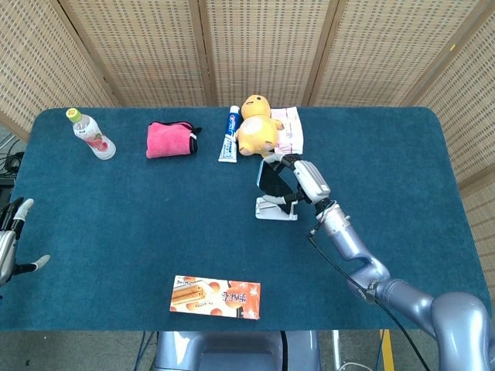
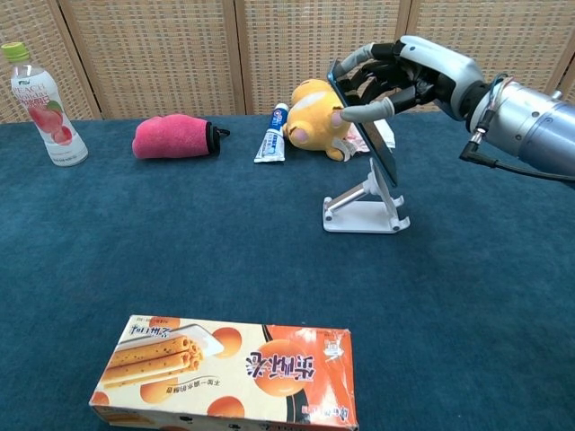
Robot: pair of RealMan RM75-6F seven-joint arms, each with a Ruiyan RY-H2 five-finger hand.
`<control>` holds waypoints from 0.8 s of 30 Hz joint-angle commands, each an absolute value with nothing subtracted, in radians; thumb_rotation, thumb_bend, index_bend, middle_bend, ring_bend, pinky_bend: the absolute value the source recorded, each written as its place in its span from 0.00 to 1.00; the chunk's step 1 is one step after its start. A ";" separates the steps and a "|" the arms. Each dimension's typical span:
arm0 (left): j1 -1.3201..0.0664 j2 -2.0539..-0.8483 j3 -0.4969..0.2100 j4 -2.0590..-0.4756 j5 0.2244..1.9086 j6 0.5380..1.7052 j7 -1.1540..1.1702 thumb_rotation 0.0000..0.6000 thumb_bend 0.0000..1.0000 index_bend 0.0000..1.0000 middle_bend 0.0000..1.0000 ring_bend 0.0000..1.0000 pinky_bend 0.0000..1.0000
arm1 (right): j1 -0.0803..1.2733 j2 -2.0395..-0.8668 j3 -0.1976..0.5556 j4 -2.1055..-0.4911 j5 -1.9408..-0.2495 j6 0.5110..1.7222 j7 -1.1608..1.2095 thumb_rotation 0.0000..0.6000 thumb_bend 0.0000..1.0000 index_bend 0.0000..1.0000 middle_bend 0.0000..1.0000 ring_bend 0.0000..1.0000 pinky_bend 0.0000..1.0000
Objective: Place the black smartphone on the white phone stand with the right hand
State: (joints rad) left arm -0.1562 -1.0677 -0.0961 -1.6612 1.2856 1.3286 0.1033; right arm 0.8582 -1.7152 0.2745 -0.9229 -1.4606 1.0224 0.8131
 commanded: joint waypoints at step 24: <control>-0.163 -1.076 -0.092 -1.664 1.280 1.329 0.124 1.00 0.00 0.00 0.00 0.00 0.00 | 0.872 -1.912 0.221 -0.586 -1.493 1.130 1.023 1.00 0.64 0.44 0.55 0.48 0.24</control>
